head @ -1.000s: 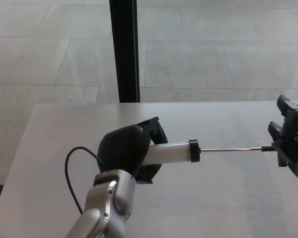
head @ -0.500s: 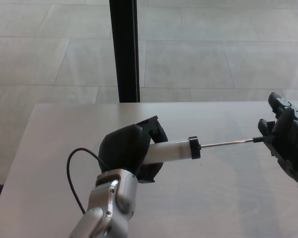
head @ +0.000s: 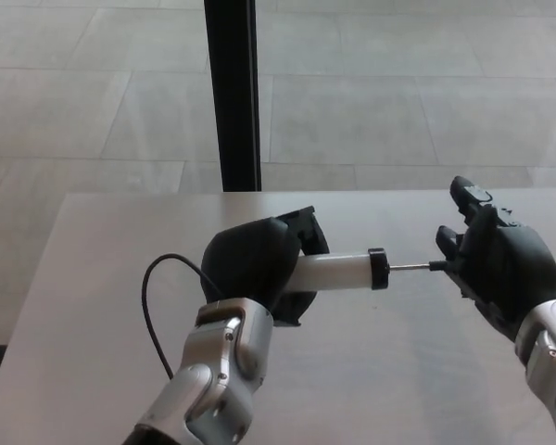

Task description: The robot uses its left hand to lift the air pump kept on the middle of the desk and use the right hand to compress the handle

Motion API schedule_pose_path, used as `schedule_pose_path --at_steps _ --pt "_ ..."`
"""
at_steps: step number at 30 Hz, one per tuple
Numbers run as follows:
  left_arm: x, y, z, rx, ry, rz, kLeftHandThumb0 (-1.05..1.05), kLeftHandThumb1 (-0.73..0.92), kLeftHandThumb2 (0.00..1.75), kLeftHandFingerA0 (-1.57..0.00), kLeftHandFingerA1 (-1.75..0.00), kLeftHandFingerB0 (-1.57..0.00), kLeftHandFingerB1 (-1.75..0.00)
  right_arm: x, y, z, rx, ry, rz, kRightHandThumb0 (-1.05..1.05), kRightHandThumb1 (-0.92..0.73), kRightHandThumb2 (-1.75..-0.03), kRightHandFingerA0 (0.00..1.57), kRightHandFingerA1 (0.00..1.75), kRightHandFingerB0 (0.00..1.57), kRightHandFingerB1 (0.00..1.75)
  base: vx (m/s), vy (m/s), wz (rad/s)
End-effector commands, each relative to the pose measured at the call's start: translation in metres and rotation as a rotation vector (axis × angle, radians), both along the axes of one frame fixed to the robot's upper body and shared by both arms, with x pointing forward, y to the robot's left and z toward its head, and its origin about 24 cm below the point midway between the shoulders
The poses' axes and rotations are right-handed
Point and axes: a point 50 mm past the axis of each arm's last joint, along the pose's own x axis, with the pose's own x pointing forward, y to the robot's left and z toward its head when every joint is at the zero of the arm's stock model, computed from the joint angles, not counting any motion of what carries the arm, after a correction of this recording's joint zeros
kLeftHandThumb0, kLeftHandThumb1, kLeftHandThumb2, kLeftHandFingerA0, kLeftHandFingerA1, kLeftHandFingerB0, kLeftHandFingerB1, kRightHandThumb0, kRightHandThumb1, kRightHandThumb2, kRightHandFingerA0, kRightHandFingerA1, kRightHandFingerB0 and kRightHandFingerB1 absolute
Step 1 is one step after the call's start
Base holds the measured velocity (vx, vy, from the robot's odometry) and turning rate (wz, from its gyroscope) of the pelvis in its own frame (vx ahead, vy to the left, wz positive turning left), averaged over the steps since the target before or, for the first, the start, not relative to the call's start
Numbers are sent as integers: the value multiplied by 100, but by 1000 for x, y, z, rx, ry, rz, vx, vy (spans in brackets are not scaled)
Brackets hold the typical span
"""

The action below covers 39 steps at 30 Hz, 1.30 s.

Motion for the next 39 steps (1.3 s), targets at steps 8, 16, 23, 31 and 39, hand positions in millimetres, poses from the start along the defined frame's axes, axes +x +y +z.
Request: schedule_pose_path --at_steps 8,16,23,31,39 --pt "13 -9 26 63 -48 37 -24 73 70 -88 -162 -80 -99 -5 8 -3 -87 21 68 -105 -92 -136 0 7 0 5 0 0 0" --pt "16 -17 22 55 1 74 -25 76 71 -82 -157 -78 -83 1 15 6 -45 -3 48 -103 -92 -137 0 6 0 6 0 0 0" --pt "12 -20 7 95 1 65 -24 70 65 -84 -150 -77 -87 2 18 9 -75 -27 48 -101 -92 -137 0 10 0 8 0 0 0" --pt "12 -17 7 69 48 99 -33 85 72 -89 -137 -73 -74 0 8 7 -80 -61 11 -105 -92 -79 0 0 0 0 0 0 0" --pt "13 -14 6 56 66 118 -25 78 73 -87 -158 -75 -74 -1 2 11 -155 -88 -72 -105 -83 -102 0 0 0 0 0 0 0"
